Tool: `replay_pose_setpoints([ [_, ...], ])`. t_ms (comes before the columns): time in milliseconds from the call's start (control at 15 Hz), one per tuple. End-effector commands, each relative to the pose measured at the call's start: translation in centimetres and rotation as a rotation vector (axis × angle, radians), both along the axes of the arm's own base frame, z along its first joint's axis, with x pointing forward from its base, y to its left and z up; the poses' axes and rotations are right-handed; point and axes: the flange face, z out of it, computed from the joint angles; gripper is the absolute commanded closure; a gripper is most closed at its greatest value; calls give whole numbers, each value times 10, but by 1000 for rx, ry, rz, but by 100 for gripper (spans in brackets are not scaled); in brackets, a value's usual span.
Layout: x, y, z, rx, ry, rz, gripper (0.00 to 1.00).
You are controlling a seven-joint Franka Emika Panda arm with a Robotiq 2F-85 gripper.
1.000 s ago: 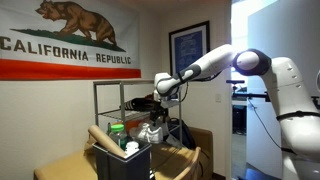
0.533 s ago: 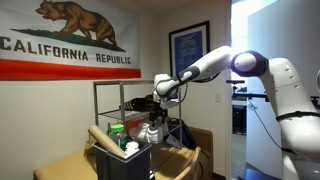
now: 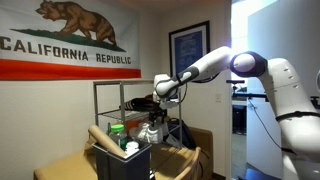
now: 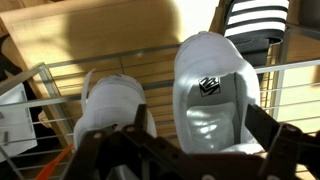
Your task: Move a white shoe to the bottom shelf
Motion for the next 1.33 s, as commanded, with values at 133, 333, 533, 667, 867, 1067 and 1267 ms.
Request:
replay_pose_setpoints([
  [133, 3, -8, -14, -11, -12, -16, 0],
  [333, 1, -10, -17, -13, -18, -21, 0],
  [533, -2, -13, -21, -13, -24, -30, 0],
  [667, -4, -14, -23, -10, -30, -36, 0],
  [867, -7, -16, -25, -14, -47, -41, 0],
  [1067, -11, -17, -27, -12, -60, -45, 0],
  [1267, -14, -17, -25, -11, -70, -45, 0],
])
